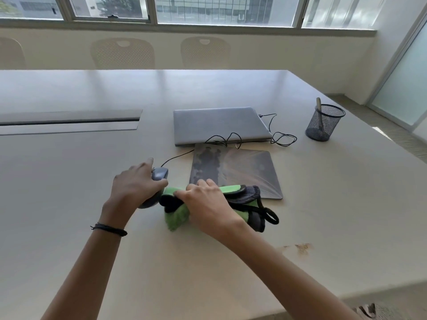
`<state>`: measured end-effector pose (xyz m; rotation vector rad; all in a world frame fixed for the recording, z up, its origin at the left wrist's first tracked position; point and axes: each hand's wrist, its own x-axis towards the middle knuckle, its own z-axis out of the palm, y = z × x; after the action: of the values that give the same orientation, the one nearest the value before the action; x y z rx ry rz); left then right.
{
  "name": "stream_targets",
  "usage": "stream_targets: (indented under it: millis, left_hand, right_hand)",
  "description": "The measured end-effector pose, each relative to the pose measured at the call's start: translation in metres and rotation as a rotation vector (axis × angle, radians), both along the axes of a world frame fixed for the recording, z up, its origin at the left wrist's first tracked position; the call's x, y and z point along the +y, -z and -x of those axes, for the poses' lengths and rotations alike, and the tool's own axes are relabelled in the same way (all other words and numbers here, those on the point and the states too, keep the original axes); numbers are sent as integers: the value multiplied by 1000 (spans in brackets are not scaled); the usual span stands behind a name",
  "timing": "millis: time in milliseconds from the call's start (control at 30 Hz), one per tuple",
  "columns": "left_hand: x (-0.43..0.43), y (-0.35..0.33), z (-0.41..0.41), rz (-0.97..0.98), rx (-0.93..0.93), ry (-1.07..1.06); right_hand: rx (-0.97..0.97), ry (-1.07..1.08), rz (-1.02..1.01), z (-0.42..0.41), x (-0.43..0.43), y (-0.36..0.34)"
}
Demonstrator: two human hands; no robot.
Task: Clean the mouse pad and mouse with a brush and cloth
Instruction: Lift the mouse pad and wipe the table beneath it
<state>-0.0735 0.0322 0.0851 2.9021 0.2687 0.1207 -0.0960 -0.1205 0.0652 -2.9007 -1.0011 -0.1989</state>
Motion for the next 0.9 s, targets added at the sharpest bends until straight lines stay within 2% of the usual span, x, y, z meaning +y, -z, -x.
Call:
stream_targets:
  millis: [133,233,400,733,900]
  left_hand:
    - [-2,4,1,3,13,11]
    - [-4,8,0,-5,30,18]
    - [-5,18,2,-14,30,20]
    - [-11,32,7,-72,39,17]
    - [-15,38,10,-111,31,34]
  right_hand:
    - [23,-135,51,19,-16,-2]
    - [123,-255,57,28,-36,-9]
    - [127,-223,-50,17,-35,1]
    - [565,-461,-115,20,-75,4]
    - [611,-372,-99,27,-110,-1]
